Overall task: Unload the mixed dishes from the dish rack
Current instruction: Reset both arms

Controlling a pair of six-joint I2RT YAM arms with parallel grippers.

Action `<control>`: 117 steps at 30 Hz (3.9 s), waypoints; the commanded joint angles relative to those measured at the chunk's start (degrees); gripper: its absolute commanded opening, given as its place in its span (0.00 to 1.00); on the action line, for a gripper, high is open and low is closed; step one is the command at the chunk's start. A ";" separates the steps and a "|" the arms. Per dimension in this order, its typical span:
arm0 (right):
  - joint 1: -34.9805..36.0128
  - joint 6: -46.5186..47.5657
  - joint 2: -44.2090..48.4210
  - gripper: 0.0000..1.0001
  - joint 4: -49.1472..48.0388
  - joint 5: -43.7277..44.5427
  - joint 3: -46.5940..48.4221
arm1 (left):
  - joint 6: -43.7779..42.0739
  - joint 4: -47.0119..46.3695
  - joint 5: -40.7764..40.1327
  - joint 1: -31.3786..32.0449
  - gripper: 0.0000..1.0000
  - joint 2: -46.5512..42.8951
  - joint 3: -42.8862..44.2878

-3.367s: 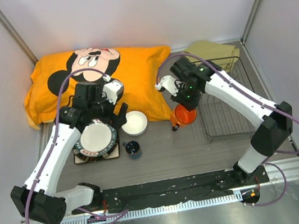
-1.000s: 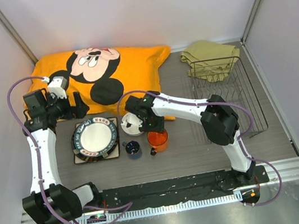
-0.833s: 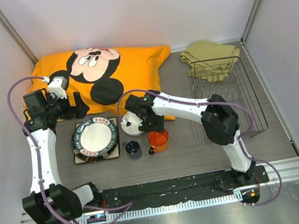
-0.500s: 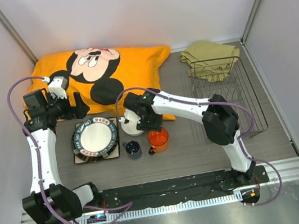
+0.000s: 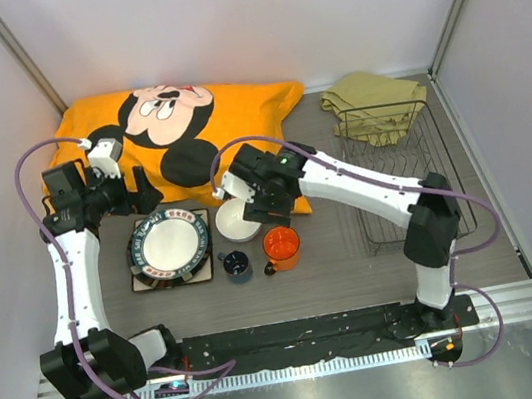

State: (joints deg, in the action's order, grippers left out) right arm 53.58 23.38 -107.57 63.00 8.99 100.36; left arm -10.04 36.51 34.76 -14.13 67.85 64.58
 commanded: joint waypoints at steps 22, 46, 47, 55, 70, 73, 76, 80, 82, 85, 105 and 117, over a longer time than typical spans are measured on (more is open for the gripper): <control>-33.53 -13.26 29.68 1.00 -30.30 1.73 -18.60 | 7.40 -6.71 -2.42 -0.46 1.00 -1.59 -2.26; -44.09 -20.39 38.66 1.00 -51.75 5.33 -37.60 | 12.24 -10.32 -3.21 -1.25 1.00 0.62 -3.22; -44.53 -20.47 38.92 1.00 -51.93 5.68 -38.04 | 12.33 -10.67 -3.38 -1.25 1.00 0.26 -3.58; -46.64 -20.48 42.00 1.00 -55.27 7.18 -41.99 | 12.15 -14.28 -4.00 -1.25 1.00 -1.67 -7.27; -47.17 -19.16 42.00 1.00 -57.11 8.41 -43.93 | 11.36 -14.36 -3.91 -1.07 1.00 -2.55 -8.76; -47.17 -18.98 41.83 1.00 -57.55 8.76 -44.19 | 11.19 -14.36 -4.00 -0.81 1.00 -2.90 -8.94; -47.25 -18.54 41.56 1.00 -57.82 8.93 -44.46 | 11.19 -14.45 -4.35 -0.90 1.00 -3.43 -9.12; -47.25 -17.84 41.39 1.00 -58.34 9.55 -45.07 | 11.10 -14.72 -4.62 -0.90 1.00 -3.43 -9.38; -47.34 -17.58 41.48 1.00 -58.87 9.64 -45.25 | 11.19 -14.89 -4.62 -0.90 1.00 -3.61 -9.64; -47.34 -17.49 41.48 1.00 -58.96 9.55 -45.51 | 11.19 -15.06 -4.88 -0.90 1.00 -3.87 -9.65; -48.13 -16.61 41.74 1.00 -59.93 9.20 -46.30 | 10.83 -15.33 -6.29 -0.90 1.00 -6.07 -9.56; -50.06 -16.08 43.14 1.00 -59.84 7.88 -46.57 | 12.15 -18.14 -4.27 -0.90 1.00 -7.91 -10.79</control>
State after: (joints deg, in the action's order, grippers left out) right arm 4.67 7.18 -67.09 6.48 17.47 54.04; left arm 1.32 22.74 28.71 -15.03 62.26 54.02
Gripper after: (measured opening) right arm 0.996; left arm 0.995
